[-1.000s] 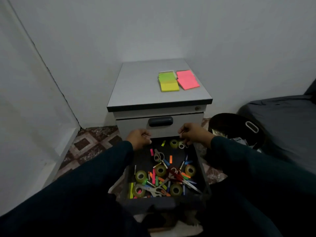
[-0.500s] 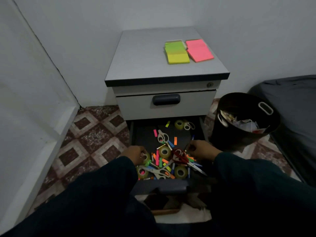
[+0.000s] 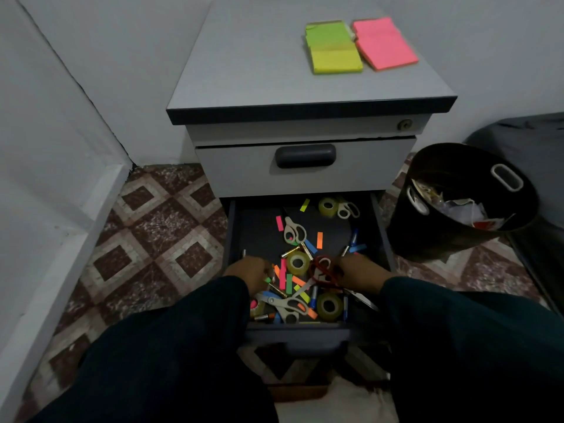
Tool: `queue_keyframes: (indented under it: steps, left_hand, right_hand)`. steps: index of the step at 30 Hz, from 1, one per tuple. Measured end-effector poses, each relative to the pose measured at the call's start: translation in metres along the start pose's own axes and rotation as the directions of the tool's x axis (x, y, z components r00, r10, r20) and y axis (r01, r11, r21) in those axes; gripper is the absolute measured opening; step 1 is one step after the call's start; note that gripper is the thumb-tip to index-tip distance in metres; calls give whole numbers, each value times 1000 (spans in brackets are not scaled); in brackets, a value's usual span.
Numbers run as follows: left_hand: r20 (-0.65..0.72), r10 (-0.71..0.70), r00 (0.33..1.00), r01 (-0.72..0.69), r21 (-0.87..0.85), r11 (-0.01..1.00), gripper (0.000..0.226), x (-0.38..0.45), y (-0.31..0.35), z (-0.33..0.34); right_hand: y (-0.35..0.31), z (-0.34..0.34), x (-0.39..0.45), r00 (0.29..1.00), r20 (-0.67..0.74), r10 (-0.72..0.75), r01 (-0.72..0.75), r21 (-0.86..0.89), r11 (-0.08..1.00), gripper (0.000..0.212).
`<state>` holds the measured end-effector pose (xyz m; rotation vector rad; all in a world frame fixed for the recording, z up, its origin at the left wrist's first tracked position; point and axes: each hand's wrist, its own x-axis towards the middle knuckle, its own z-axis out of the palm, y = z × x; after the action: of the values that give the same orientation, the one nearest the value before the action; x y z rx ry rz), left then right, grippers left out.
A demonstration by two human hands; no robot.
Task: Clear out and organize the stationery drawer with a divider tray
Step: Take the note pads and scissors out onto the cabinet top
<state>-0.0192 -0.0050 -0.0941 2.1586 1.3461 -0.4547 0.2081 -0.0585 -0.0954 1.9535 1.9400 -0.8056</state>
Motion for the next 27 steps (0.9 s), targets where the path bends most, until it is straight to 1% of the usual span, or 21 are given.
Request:
queue_keyframes:
  steps: [2, 5, 8, 11, 13, 15, 17, 20, 22, 23, 25, 26, 27]
  left_hand:
    - [26, 6, 1000, -6, -1, 1000, 27, 8, 1, 3]
    - [103, 2, 995, -6, 29, 1000, 25, 18, 1, 9]
    - [177, 24, 984, -42, 101, 994, 33, 18, 4, 15]
    - [240, 8, 971, -40, 129, 991, 42, 25, 0, 19]
    - [237, -4, 972, -44, 195, 980, 42, 25, -2, 21]
    - [185, -16, 983, -44, 317, 948, 39, 24, -1, 23]
    - [173, -24, 985, -50, 407, 912, 37, 23, 0, 25]
    - [202, -28, 979, -62, 428, 901, 34, 23, 1, 24]
    - [217, -21, 976, -58, 350, 935, 32, 24, 0, 19]
    - [225, -5, 974, -56, 264, 963, 31, 25, -3, 16]
    - [244, 41, 969, -50, 28, 998, 26, 27, -8, 11]
    - [251, 56, 966, -25, -125, 992, 21, 29, -12, 8]
    - [247, 62, 967, 11, -285, 959, 12, 30, -14, 5]
  right_hand:
    - [-2, 0, 6, 1000, -12, -14, 14, 2, 1000, 38]
    - [-1, 3, 18, 998, -36, -42, 43, 30, 999, 43]
    - [2, 6, 25, 997, -61, -57, 63, 108, 992, 41]
    - [0, 4, 38, 991, -124, -42, 62, 156, 986, 33]
    - [-3, 5, 46, 986, -158, -44, 73, 187, 980, 36]
    - [-6, 7, 54, 985, -169, -43, 79, 214, 974, 47]
    - [-7, 7, 62, 983, -176, -44, 83, 221, 972, 53]
    - [-8, 9, 74, 984, -170, -50, 86, 216, 973, 59]
    - [-7, 10, 80, 987, -151, -50, 81, 208, 975, 67]
    - [-7, 10, 82, 990, -136, -47, 73, 195, 978, 69]
    - [-6, 11, 84, 993, -108, -49, 64, 138, 988, 70]
    - [-6, 11, 84, 994, -101, -49, 61, 119, 991, 68]
    - [-5, 11, 84, 994, -100, -45, 56, 115, 992, 67]
